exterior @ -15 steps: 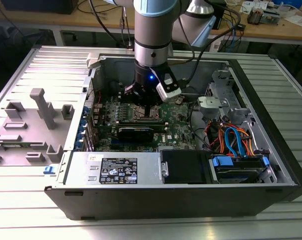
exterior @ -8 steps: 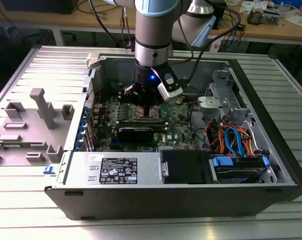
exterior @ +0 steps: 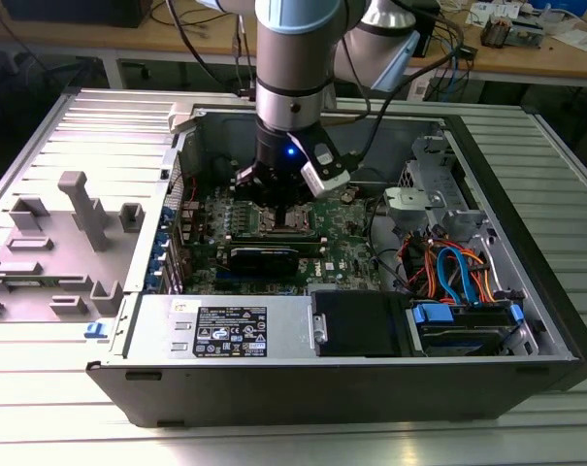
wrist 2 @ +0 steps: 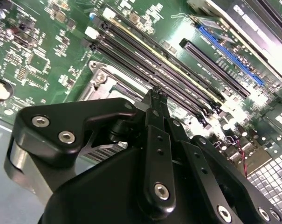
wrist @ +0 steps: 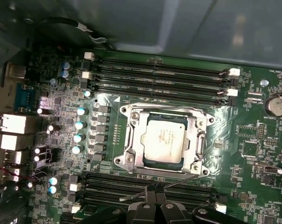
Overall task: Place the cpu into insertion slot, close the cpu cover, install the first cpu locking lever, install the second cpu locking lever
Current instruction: 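Install the second cpu locking lever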
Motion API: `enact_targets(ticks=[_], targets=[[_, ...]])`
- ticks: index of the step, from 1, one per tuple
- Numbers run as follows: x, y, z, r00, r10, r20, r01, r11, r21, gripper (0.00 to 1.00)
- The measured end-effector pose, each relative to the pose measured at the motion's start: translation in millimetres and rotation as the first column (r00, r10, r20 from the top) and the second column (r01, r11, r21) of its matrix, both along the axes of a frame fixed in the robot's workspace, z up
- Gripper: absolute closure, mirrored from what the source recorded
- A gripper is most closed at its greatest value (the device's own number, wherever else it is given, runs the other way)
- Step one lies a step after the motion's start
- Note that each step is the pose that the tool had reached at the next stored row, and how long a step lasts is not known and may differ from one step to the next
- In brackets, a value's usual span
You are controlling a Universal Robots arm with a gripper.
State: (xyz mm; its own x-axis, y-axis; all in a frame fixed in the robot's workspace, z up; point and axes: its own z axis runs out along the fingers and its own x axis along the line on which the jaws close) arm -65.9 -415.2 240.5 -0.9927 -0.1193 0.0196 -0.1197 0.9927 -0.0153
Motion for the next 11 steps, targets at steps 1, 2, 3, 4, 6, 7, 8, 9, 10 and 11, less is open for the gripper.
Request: enact_targets(ticks=[1, 2, 3, 4, 6, 7, 8, 9, 10, 11], targets=[[-1.2, 0.0, -0.2, 1.0000, 0.002, -0.0001, -0.002, 1.0000, 0.0000, 0.89], [-2.7, 0.0, -0.5, 1.0000, 0.004, -0.0004, -0.004, 1.0000, 0.0000, 0.89], [-5.7, 0.0, -1.2, 1.0000, 0.009, -0.0012, -0.009, 1.0000, -0.0001, 0.89], [-6.7, 0.0, -1.6, 0.9999, 0.011, -0.0013, -0.011, 0.9999, -0.0001, 0.89], [-8.0, 0.0, -1.7, 0.9999, 0.014, -0.0014, -0.014, 0.9999, -0.0001, 0.89], [-8.1, -0.1, -1.5, 0.9999, 0.014, -0.0014, -0.014, 0.9999, -0.0001, 0.89], [-8.1, -0.1, -0.7, 0.9999, 0.014, -0.0014, -0.014, 0.9999, -0.0002, 0.89], [-8.2, -0.1, -0.2, 0.9999, 0.014, -0.0014, -0.014, 0.9999, -0.0001, 0.89], [-8.5, -0.1, -0.2, 0.9999, 0.014, -0.0012, -0.014, 0.9999, 0.0002, 0.89], [-9.1, -0.1, -0.1, 0.9999, 0.015, -0.0012, -0.015, 0.9999, 0.0001, 0.89]])
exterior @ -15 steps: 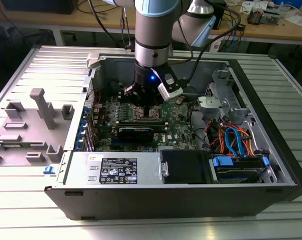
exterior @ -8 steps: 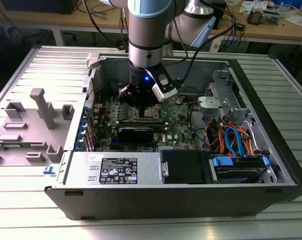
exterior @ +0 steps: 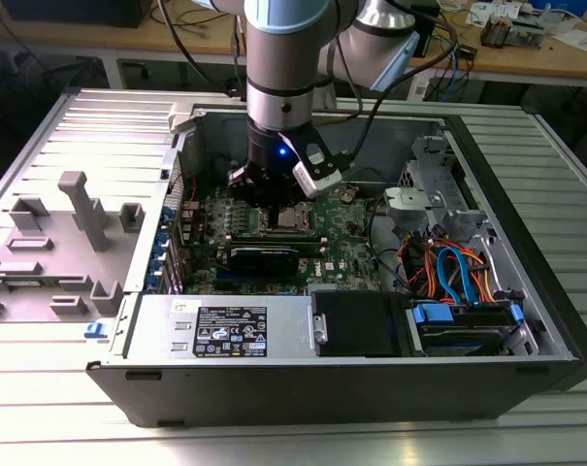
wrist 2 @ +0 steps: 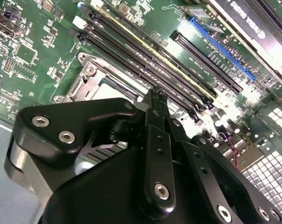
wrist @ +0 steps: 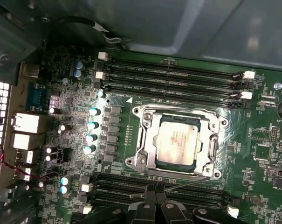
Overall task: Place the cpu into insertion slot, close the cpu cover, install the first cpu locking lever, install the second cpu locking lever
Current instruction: 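Install the second cpu locking lever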
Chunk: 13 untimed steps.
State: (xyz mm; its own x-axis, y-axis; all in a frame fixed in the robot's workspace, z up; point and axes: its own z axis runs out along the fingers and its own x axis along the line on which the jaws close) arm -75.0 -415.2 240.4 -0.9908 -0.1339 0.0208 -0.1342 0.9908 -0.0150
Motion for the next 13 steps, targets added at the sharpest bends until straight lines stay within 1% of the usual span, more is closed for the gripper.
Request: enact_targets(ticks=[1, 2, 3, 4, 6, 9, 13], targets=[[-0.4, -0.1, 0.0, 1.0000, 0.001, 0.0000, -0.001, 1.0000, -0.0001, 0.89], [-4.9, -0.4, 0.0, 1.0000, 0.006, -0.0001, -0.006, 1.0000, -0.0001, 0.89], [-9.2, -2.6, -4.2, 0.9998, 0.017, 0.0001, -0.017, 0.9998, 0.0053, 0.89], [-14.1, -4.2, -7.7, 0.9996, 0.026, 0.0000, -0.026, 0.9996, 0.0081, 0.89], [-15.8, -4.2, -10.9, 0.9995, 0.031, 0.0001, -0.031, 0.9994, 0.0135, 0.89], [-16.8, -4.2, -13.6, 0.9995, 0.033, 0.0003, -0.033, 0.9994, 0.0148, 0.89], [-19.3, -4.2, -16.6, 0.9994, 0.036, 0.0005, -0.036, 0.9991, 0.0209, 0.89]])
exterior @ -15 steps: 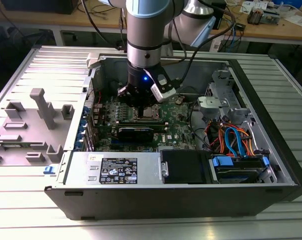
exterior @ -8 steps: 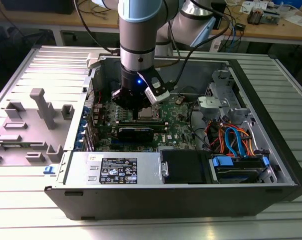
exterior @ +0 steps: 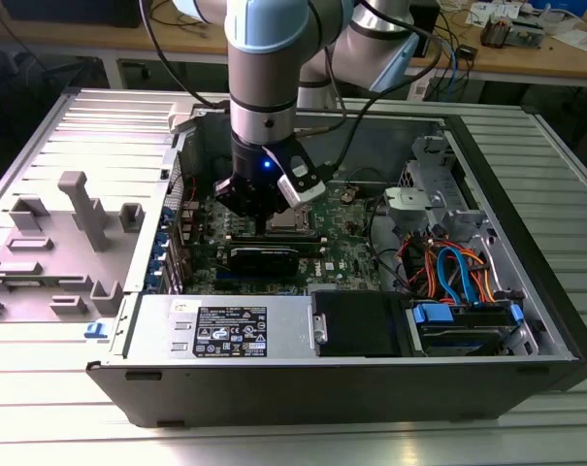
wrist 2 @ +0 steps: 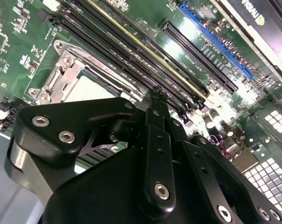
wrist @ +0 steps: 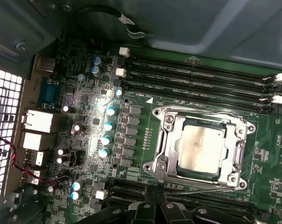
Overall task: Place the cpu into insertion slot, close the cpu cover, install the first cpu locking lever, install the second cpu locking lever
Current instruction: 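Install the second cpu locking lever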
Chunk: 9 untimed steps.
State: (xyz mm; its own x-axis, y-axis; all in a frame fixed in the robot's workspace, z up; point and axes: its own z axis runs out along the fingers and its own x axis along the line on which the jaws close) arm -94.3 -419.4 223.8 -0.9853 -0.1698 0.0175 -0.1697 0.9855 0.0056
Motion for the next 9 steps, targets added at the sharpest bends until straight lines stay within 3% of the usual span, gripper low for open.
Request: enact_targets(ticks=[7, 9], targets=[[-0.5, 0.0, -0.8, 1.0000, 0.001, -0.0001, -0.001, 1.0000, 0.0023, 0.89], [-0.5, 0.0, -1.1, 1.0000, 0.001, 0.0000, -0.001, 1.0000, 0.0069, 0.89]])
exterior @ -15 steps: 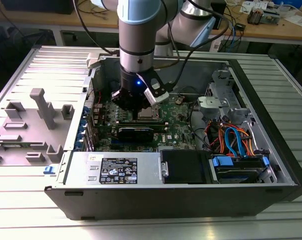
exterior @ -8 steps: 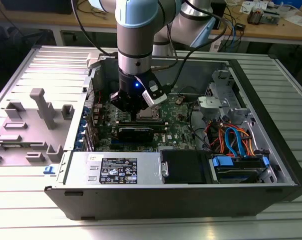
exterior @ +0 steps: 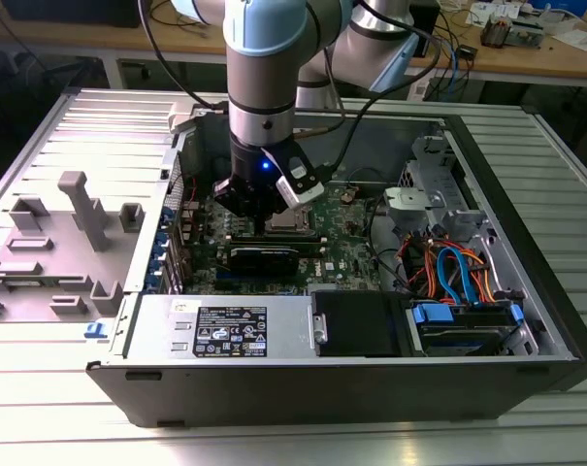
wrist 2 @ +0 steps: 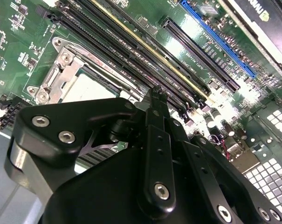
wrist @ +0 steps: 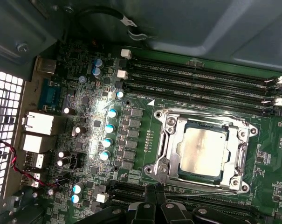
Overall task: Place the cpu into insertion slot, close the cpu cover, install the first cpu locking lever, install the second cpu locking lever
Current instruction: 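Install the second cpu locking lever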
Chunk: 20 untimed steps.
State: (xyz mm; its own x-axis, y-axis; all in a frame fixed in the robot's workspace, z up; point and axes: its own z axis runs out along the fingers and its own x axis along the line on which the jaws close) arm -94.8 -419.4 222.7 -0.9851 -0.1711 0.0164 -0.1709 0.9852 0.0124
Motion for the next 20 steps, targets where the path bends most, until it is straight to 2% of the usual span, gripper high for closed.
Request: enact_targets(ticks=[6, 12, 15, 17, 20], targets=[[0.0, -0.1, -0.7, 1.0000, 0.000, -0.0001, 0.000, 1.0000, 0.0011, 0.89], [-0.6, 0.1, -4.1, 1.0000, 0.000, 0.0001, 0.000, 0.9999, 0.0106, 0.89], [-1.6, 0.1, -6.9, 1.0000, 0.001, 0.0000, -0.001, 0.9997, 0.0253, 0.89], [-2.2, 0.1, -8.7, 1.0000, 0.001, 0.0000, -0.001, 0.9991, 0.0415, 0.89], [-2.3, 0.1, -9.3, 1.0000, 0.001, 0.0000, -0.001, 0.9987, 0.0510, 0.89]])
